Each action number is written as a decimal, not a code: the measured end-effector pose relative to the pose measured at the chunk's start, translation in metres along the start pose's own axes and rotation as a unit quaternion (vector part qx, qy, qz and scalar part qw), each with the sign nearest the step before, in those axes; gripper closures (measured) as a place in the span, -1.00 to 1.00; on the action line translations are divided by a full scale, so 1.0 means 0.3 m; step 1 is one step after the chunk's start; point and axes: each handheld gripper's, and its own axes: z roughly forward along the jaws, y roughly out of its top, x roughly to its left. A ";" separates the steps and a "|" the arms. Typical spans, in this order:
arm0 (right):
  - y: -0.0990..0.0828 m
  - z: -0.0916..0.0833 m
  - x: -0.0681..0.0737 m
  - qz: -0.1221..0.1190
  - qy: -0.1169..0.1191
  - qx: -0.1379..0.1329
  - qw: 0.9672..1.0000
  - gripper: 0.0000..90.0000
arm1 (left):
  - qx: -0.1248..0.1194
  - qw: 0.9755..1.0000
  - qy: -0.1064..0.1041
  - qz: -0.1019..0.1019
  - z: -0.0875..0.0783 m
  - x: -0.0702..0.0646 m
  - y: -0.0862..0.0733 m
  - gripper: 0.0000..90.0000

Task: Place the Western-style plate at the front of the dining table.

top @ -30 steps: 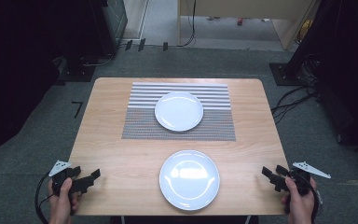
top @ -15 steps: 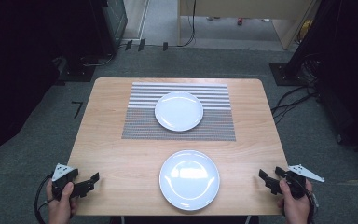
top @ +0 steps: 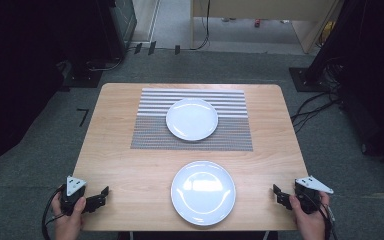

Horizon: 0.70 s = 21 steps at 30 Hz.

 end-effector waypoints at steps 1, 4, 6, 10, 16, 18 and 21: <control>0.000 0.000 0.000 0.000 0.000 0.000 1.000 -0.69 | 0.001 1.000 0.002 0.002 0.001 -0.002 0.000 -0.80; 0.000 0.000 -0.001 0.001 0.001 -0.001 1.000 -0.69 | 0.001 1.000 0.003 0.002 0.001 -0.003 0.000 -0.80; 0.000 0.000 -0.001 0.001 0.001 -0.001 1.000 -0.69 | 0.001 1.000 0.004 0.002 0.000 -0.003 -0.001 -0.80; 0.000 0.002 0.006 -0.006 -0.005 0.003 1.000 -0.69 | 0.001 1.000 0.004 0.002 0.000 -0.004 -0.001 -0.80; 0.001 0.005 0.012 -0.015 -0.012 0.006 1.000 -0.70 | 0.001 1.000 0.004 0.003 0.001 -0.004 -0.001 -0.80; 0.001 0.005 0.013 -0.016 -0.012 0.006 1.000 -0.70 | 0.001 1.000 0.004 0.003 0.000 -0.004 -0.001 -0.80; 0.001 0.005 0.013 -0.016 -0.012 0.006 1.000 -0.71 | 0.001 1.000 0.004 0.003 0.000 -0.004 -0.001 -0.80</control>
